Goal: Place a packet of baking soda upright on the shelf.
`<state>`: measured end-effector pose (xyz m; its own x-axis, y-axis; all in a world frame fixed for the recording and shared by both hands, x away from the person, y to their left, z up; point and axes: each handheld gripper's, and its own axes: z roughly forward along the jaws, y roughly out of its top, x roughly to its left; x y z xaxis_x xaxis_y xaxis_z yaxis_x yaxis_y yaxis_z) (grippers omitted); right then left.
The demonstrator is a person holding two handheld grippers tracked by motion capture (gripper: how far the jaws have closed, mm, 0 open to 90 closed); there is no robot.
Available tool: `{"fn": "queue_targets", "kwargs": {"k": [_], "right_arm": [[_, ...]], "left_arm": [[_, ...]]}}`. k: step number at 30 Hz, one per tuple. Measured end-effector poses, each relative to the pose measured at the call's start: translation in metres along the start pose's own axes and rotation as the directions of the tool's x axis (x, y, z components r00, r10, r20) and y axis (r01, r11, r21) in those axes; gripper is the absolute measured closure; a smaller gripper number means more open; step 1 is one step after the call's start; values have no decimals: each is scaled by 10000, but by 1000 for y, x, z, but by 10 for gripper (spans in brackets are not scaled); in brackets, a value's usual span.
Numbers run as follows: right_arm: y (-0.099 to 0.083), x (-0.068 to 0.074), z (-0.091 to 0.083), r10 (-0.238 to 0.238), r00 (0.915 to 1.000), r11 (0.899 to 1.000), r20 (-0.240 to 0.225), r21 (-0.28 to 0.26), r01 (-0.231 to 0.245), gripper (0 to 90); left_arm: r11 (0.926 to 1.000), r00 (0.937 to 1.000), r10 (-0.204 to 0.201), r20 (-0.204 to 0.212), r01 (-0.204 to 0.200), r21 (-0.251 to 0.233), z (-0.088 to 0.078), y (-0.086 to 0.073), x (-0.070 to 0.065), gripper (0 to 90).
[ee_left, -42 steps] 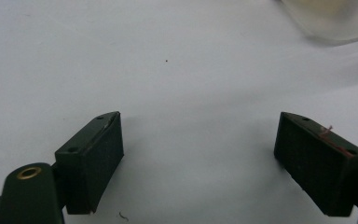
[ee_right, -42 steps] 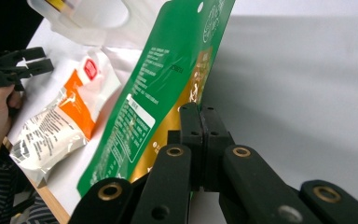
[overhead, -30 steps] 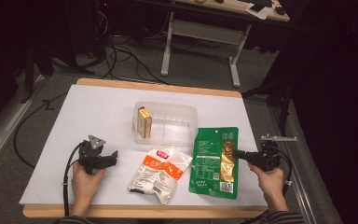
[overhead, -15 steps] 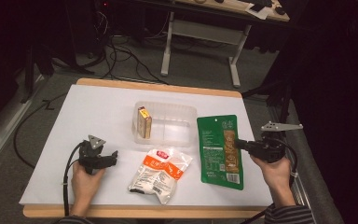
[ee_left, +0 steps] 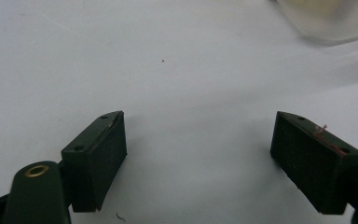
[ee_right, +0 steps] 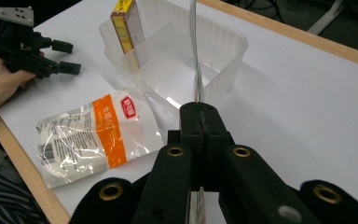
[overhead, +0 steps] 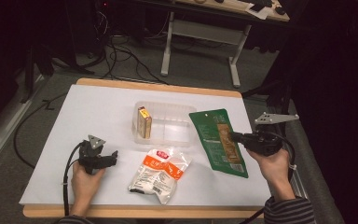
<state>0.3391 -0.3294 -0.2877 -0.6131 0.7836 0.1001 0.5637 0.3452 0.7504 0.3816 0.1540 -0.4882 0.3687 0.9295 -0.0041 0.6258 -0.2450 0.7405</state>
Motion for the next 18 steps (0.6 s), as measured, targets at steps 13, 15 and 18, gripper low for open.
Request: {"fn": "queue_targets", "kwargs": {"k": [13, 15, 18], "right_arm": [[31, 8, -10, -426, 9989, 9984, -217, -371, 418, 900], [35, 11, -9, -575, 9980, 9975, -245, -417, 565, 900], [42, 15, -8, -661, 9975, 9971, -251, -400, 651, 900]], "left_arm": [[10000, 10000, 14, -16, -14, -9, 0, 0, 0, 187], [10000, 10000, 14, -15, -14, -10, 0, 0, 0, 188], [10000, 10000, 2, -3, -2, -5, 0, 0, 0, 188]]}}
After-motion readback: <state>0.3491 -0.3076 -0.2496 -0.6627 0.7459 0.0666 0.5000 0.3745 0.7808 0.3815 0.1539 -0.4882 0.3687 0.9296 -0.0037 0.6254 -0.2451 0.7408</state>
